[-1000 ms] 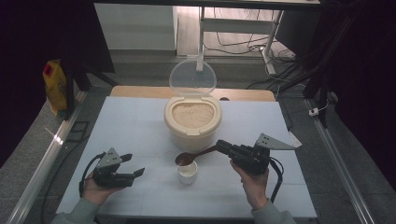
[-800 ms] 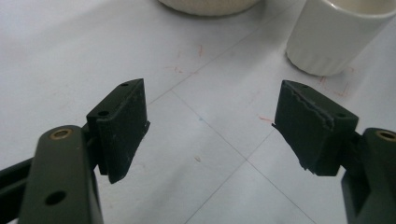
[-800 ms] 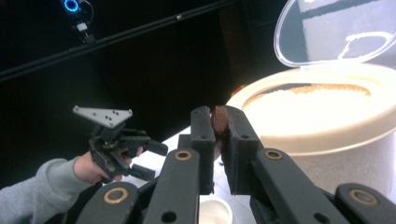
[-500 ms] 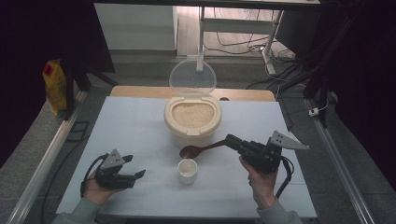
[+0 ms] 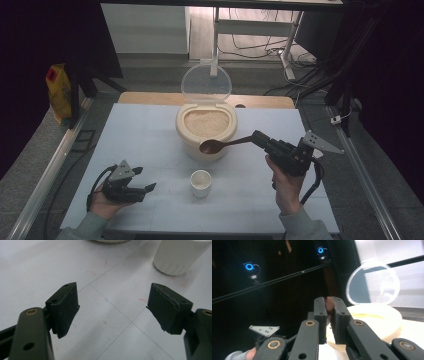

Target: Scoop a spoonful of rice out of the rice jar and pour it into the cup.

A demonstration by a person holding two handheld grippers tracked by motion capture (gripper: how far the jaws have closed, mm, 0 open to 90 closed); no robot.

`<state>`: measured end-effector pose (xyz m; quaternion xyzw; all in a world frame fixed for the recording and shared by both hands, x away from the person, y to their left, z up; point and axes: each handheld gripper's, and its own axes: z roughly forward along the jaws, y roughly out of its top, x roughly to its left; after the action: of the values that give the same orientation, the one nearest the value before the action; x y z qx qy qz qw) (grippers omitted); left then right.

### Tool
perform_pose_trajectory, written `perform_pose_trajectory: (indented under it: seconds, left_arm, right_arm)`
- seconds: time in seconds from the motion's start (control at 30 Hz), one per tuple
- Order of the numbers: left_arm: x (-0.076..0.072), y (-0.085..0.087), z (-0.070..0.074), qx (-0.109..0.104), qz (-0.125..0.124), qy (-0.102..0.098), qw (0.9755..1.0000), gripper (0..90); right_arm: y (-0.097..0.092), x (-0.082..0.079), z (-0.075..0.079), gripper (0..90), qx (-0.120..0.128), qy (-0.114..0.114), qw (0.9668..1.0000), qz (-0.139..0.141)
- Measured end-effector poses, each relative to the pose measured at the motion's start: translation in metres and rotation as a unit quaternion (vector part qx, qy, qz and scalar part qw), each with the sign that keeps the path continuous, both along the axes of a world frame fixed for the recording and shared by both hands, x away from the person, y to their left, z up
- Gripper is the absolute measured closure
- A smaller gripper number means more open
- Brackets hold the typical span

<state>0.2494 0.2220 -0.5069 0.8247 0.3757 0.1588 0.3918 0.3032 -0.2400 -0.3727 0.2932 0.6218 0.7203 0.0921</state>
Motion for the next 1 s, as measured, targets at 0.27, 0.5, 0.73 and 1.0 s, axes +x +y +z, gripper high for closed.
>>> perform_pose_trajectory:
  seconds: [0.27,0.5,0.73,1.0]
  left_arm:
    - [0.0,0.001,0.0,-0.001,-0.003,0.001,1.0,24.3]
    - [0.001,0.0,-0.001,0.002,-0.004,0.004,1.0,24.1]
    - [0.001,0.001,-0.001,0.001,-0.003,0.003,1.0,24.0]
    - [0.001,0.0,-0.001,0.002,-0.005,0.004,1.0,23.9]
  right_arm:
    - [0.003,0.024,0.005,83.2,-0.005,0.002,0.9993,-0.038]
    - [0.009,0.036,0.004,83.2,-0.022,-0.001,0.9978,-0.063]
    - [0.012,0.047,0.013,83.2,-0.048,-0.002,0.9949,-0.089]
    - [0.018,0.057,0.02,83.2,-0.095,-0.01,0.988,-0.121]
